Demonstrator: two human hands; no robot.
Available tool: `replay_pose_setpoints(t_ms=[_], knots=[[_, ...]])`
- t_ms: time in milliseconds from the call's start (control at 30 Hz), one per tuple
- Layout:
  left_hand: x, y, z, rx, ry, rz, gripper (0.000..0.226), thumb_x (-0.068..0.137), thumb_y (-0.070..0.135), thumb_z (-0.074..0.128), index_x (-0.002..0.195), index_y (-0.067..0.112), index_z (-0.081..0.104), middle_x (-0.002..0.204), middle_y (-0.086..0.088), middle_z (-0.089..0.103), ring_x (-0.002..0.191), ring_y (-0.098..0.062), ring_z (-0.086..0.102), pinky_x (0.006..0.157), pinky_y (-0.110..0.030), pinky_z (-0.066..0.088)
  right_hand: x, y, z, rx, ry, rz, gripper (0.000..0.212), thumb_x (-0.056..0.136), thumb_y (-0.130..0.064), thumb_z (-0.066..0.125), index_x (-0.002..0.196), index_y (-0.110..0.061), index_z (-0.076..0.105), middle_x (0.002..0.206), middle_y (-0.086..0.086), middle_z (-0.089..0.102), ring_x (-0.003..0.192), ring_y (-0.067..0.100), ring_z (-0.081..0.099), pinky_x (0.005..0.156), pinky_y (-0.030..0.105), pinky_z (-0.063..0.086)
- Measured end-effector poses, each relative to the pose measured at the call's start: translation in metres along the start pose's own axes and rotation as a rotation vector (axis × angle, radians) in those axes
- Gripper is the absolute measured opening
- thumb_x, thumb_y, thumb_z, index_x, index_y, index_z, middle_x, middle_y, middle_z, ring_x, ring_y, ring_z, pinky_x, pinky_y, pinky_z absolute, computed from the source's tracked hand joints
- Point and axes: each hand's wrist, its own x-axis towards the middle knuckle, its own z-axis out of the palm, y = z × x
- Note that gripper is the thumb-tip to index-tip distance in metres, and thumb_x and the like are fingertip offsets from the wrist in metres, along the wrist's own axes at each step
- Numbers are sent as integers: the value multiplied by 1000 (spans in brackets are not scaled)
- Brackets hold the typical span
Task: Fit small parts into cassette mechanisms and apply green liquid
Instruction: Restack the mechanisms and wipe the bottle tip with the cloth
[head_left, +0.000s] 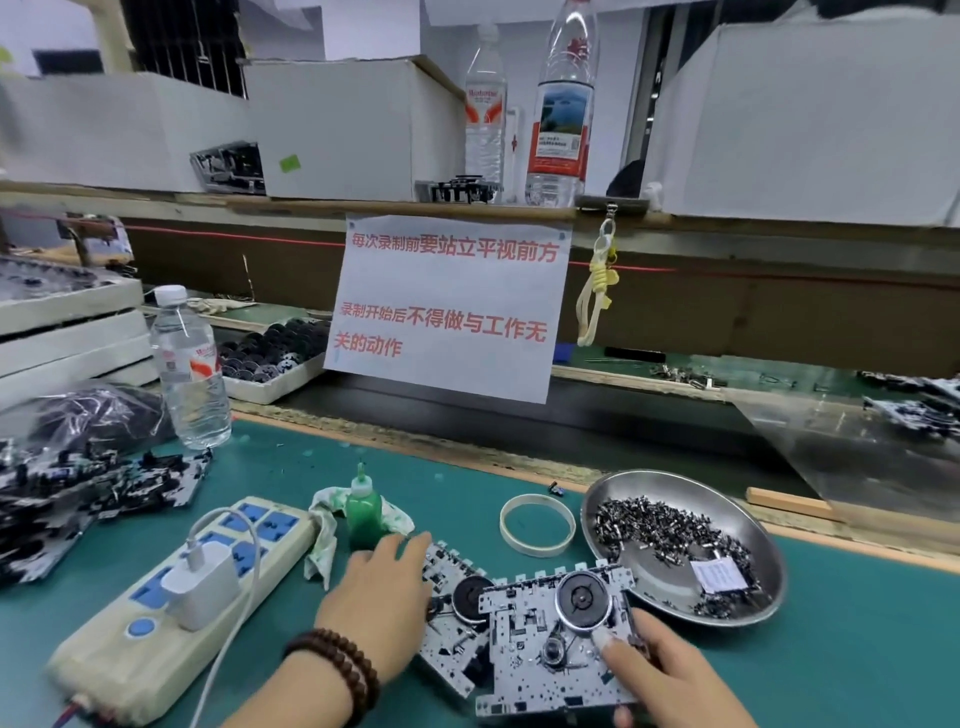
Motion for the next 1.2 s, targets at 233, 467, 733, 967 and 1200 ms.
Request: replay_pose_setpoints(t_ms=[233,467,733,967,1200], knots=[[8,34,26,-125,-101,-63,43,99,42,16,142,47,14,156,10,-3,143,-26,-5,109,-62,15,0,0,-12,149,76,-12,7,86,-1,60,83,-7,60,53,5,57,45,19,47,40,24,35],[22,4,15,-243,-206,180,30,97,37,31,109,61,47,150,22,10,141,-10,-1,111,-60,1,-7,-1,-46,63,-33,-33,7,83,-1,63,84,-2,70,51,7,56,40,11,46,41,15,37],[28,-13,-7,-316,-240,300,42,96,23,42,104,65,45,150,22,21,142,-7,7,116,-52,5,0,-8,-48,-14,-93,-34,12,84,-8,64,95,-9,69,63,5,62,42,8,50,43,12,37],[21,15,19,-179,-36,72,58,90,53,39,142,45,15,155,15,7,143,-15,3,114,-52,9,29,1,-24,58,47,-57,12,87,-17,61,97,-20,67,99,12,68,95,25,64,97,45,45],[18,1,7,-119,-277,251,67,90,43,45,144,44,6,150,24,6,141,-6,-2,114,-50,1,42,2,-1,143,-180,43,22,92,-6,53,108,-18,62,99,9,65,78,13,62,62,18,50]])
